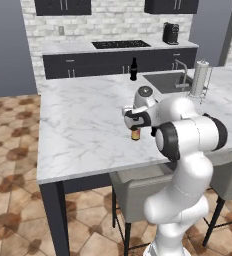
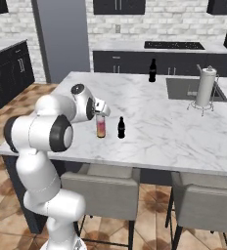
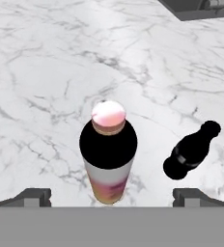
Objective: Place the large bottle from the dining counter next to the other large bottle outside the sink, and place the small bottle from the dining counter next to the other small bottle inside the sink.
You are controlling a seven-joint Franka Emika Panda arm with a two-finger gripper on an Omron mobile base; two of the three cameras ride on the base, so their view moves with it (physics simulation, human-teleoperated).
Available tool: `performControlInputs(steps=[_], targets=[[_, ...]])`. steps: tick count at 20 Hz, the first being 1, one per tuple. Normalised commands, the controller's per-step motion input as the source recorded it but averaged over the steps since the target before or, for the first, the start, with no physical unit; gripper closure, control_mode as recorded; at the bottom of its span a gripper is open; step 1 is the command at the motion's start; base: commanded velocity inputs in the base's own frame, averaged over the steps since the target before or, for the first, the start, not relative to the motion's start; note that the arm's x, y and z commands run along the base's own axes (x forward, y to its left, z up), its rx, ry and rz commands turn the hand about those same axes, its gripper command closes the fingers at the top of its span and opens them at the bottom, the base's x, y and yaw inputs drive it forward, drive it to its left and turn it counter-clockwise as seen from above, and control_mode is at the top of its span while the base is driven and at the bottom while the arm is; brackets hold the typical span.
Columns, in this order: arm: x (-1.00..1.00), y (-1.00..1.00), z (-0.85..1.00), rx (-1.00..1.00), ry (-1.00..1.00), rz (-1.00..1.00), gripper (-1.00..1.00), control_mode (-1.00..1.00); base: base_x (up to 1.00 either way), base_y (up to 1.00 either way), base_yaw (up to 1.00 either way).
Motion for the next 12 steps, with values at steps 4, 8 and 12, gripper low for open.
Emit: performControlInputs(steps=[4, 8, 12], targets=[[0.24, 0.0, -0.09, 0.0, 0.0, 0.0, -1.0, -1.0, 0.0, 0.0, 0.0], [0.23, -0.01, -0.07, 0.0, 0.0, 0.0, -1.0, -1.0, 0.0, 0.0, 0.0], [0.21, 0.0, -0.09, 0.0, 0.0, 0.0, -1.0, -1.0, 0.0, 0.0, 0.0]])
